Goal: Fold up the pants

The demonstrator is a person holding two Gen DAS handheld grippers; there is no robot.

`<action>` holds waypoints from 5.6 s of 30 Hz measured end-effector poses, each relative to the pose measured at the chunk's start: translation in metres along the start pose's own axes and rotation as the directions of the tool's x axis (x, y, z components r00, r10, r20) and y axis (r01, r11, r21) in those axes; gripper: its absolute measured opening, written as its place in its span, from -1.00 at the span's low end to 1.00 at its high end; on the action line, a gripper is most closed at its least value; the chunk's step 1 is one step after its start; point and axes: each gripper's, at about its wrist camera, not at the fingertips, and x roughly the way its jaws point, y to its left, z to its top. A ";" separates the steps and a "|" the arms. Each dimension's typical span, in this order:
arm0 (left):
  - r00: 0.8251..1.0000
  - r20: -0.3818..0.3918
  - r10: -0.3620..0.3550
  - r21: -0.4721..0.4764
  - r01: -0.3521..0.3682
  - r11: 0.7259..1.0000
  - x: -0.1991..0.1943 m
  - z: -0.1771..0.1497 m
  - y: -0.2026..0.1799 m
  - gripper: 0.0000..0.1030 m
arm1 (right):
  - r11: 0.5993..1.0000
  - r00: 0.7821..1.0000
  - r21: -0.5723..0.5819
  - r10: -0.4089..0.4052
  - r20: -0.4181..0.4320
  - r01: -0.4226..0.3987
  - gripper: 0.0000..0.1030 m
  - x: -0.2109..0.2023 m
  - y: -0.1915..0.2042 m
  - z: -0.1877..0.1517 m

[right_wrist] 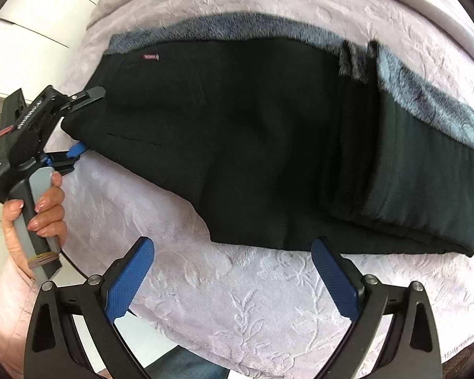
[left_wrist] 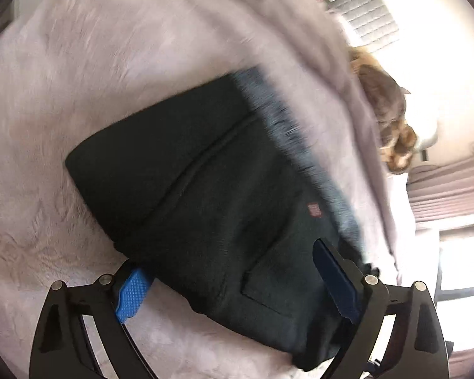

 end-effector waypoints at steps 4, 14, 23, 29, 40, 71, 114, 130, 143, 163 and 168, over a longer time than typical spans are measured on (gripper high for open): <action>0.997 -0.007 0.081 -0.012 -0.081 0.997 0.013 0.001 0.003 0.71 | 1.000 0.999 -0.028 -0.004 0.040 0.005 0.95 -0.012 -0.002 0.007; 0.881 0.221 0.419 0.316 -0.471 0.823 0.008 -0.021 -0.067 -0.29 | 0.996 0.991 -0.071 0.059 0.123 -0.051 0.95 -0.061 -0.003 0.072; 0.784 0.402 0.473 0.497 -0.621 0.606 0.011 -0.050 -0.102 -0.29 | 0.939 0.973 -0.258 0.210 -0.096 -0.229 0.95 -0.061 0.116 0.177; 0.775 0.415 0.477 0.494 -0.632 0.596 0.013 -0.054 -0.103 -0.29 | 0.881 0.943 -0.405 0.116 -0.311 -0.242 0.94 0.003 0.223 0.202; 0.770 0.447 0.455 0.522 -0.638 0.567 0.007 -0.064 -0.118 -0.29 | 0.883 0.931 -0.431 0.022 -0.364 -0.189 -0.72 0.043 0.230 0.199; 0.953 0.261 0.154 0.957 -0.277 0.089 0.094 -0.323 -0.385 -0.29 | 0.706 0.716 0.201 0.579 0.391 -0.680 -0.72 -0.110 -0.283 -0.023; 0.841 0.013 0.541 0.773 -0.351 0.528 0.045 -0.235 -0.299 0.57 | 0.907 0.988 0.409 0.037 0.153 -0.097 -0.17 -0.087 -0.283 -0.084; 0.837 -0.030 0.547 0.747 -0.345 0.568 0.047 -0.211 -0.291 1.00 | 0.932 0.987 0.351 0.034 0.159 -0.088 0.61 -0.103 -0.229 -0.088; 0.830 -0.108 0.547 0.669 -0.346 0.658 0.058 -0.176 -0.268 1.00 | 0.946 0.992 0.321 -0.003 0.129 -0.039 0.73 -0.099 -0.230 -0.082; 0.789 0.110 0.605 0.584 -0.544 0.603 0.124 -0.076 -0.280 1.00 | 0.963 0.978 0.258 0.026 0.205 -0.080 0.73 -0.102 -0.250 0.005; 0.785 0.110 0.610 0.603 -0.540 0.587 0.122 -0.080 -0.274 1.00 | 0.959 0.997 0.282 -0.005 0.081 -0.018 0.73 -0.064 -0.251 -0.009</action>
